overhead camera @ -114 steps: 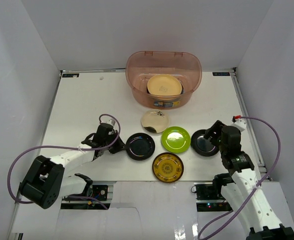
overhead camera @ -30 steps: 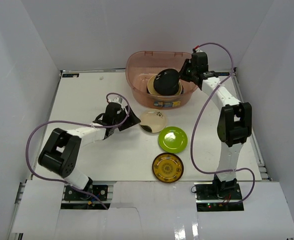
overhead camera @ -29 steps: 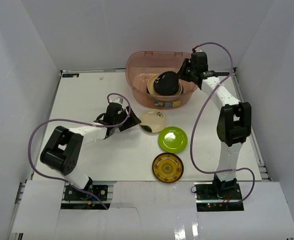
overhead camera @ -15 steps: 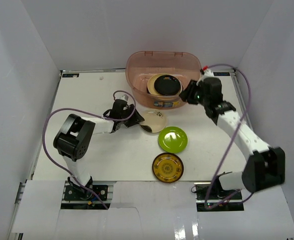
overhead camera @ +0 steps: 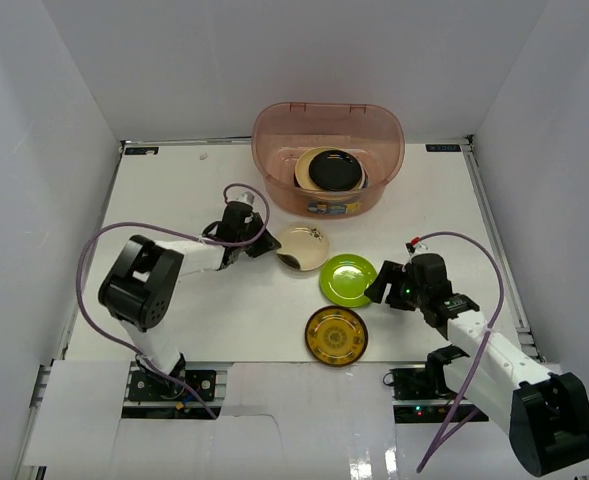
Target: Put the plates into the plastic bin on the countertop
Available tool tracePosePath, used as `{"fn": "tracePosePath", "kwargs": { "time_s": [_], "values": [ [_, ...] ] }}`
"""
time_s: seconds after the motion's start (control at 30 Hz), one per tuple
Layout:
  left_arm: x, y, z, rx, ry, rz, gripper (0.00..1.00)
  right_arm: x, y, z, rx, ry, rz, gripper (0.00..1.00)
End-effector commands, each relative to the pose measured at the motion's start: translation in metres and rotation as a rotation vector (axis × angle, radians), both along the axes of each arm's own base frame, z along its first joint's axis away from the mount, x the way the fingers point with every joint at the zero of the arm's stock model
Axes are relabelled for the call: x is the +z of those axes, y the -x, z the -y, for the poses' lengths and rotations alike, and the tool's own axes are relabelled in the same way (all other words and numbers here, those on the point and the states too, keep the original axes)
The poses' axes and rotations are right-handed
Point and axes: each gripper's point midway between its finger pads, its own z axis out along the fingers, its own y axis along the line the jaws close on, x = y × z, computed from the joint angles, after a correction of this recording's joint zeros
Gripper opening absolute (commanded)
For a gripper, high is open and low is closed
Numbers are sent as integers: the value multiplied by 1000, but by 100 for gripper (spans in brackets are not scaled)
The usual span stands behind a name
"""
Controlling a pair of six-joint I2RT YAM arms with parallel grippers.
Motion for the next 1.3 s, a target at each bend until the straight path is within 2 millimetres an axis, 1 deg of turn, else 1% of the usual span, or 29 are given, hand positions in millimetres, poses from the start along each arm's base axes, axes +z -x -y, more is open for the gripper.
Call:
{"fn": "tracePosePath", "kwargs": {
  "time_s": [0.0,0.07,0.13,0.17,0.23,0.27,0.37,0.4,0.43,0.47,0.53,0.57,0.6,0.63,0.7,0.73,0.77,0.87,0.9,0.93,0.97,1.0,1.03,1.07,1.13,1.17,1.2,1.23,1.27],
  "values": [
    [43,13,-13,3,-10,84,0,-6,0,-8,-24,-75,-2,74],
    [77,19,-18,5,3,157,0,-15,1,-9,-49,-96,-22,70],
    [90,31,-25,-5,-3,173,0,-12,-6,-12,-62,-125,-2,67],
    [113,37,-26,-12,17,220,0,-12,-9,-15,-60,-135,3,65],
    [125,50,-32,-13,0,235,0,-12,-11,-18,-56,-152,0,64],
    [150,61,-29,-32,3,308,0,-18,-10,-18,-63,-152,-19,60],
    [192,59,-41,48,-34,425,0,-26,-8,-17,-96,-167,-34,44],
    [205,56,-44,68,-37,448,0,-28,-8,-16,-108,-170,-38,40],
    [237,48,-41,80,-15,501,0,-28,-11,-14,-125,-169,-28,37],
    [249,41,-39,72,-33,530,0,-28,-12,-14,-140,-177,-26,36],
    [246,18,-26,53,-75,511,0,-27,-16,-9,-175,-173,-9,31],
    [277,4,-20,48,-75,571,0,-23,-19,-8,-188,-180,10,23],
    [260,-15,-8,29,-118,543,0,-20,-21,-7,-204,-188,19,20],
    [287,-33,-4,53,-115,595,0,-16,-24,-6,-216,-196,39,16],
    [284,-59,5,44,-179,596,0,-7,-29,-8,-222,-213,62,8],
    [254,-81,19,19,-223,543,0,-1,-31,-8,-221,-220,81,8],
    [282,-96,27,26,-200,591,0,1,-32,-8,-224,-220,85,8],
    [237,-131,47,-16,-254,506,0,23,-38,-8,-217,-239,152,8],
    [255,-142,53,-2,-228,537,0,26,-36,-7,-205,-230,160,8],
    [248,-150,57,-1,-227,527,0,45,-40,-8,-194,-242,207,8],
    [222,-162,63,-14,-235,489,0,53,-41,-8,-190,-241,226,8],
    [233,-170,68,-7,-214,512,0,55,-38,-7,-181,-227,220,8],
    [228,-177,70,1,-208,504,0,78,-42,-6,-170,-225,282,8],
    [205,-185,75,-7,-220,472,0,87,-42,-4,-171,-220,301,8],
    [211,-196,80,2,-194,489,0,120,-44,-2,-163,-223,376,8],
    [197,-200,84,-7,-195,471,5,125,-42,-1,-159,-217,377,8],
    [206,-203,85,-4,-182,488,13,133,-39,0,-155,-216,384,8],
    [209,-207,83,4,-173,494,31,154,-40,0,-144,-221,427,8],
    [216,-206,84,-10,-152,502,41,163,-39,-1,-137,-225,441,8]
  ]
}}
